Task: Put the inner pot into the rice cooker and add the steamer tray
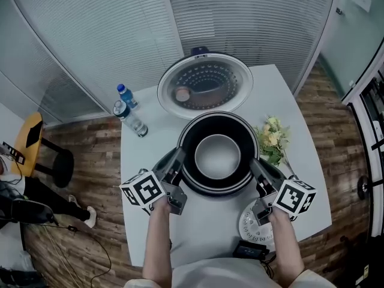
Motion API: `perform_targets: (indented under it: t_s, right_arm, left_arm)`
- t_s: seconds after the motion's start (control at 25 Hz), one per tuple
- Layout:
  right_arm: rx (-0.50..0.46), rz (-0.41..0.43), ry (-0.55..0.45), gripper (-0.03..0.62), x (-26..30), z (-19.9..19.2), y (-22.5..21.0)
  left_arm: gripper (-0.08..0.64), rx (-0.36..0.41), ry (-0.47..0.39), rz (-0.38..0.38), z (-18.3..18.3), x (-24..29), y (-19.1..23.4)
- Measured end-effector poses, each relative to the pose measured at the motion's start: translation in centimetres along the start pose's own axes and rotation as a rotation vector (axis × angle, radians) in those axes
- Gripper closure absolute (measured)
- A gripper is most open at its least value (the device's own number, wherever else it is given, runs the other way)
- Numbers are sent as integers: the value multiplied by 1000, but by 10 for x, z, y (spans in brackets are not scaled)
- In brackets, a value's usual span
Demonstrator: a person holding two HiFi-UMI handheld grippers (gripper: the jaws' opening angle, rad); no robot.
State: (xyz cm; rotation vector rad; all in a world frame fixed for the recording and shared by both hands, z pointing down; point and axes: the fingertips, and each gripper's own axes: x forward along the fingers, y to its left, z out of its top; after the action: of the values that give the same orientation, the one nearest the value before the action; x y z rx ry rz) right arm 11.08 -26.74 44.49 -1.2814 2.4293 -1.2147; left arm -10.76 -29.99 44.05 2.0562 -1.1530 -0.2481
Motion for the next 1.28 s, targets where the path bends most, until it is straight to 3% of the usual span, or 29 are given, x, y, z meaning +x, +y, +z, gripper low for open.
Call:
perform_targets:
  t_s: [0.56, 1.28]
  right_arm:
    - [8, -14, 31, 511, 7, -7, -14]
    - [-32, -51, 84, 497, 15, -15, -31]
  left_arm:
    - [511, 55, 54, 47, -12, 11, 13]
    - [476, 259, 157, 143, -28, 21, 22]
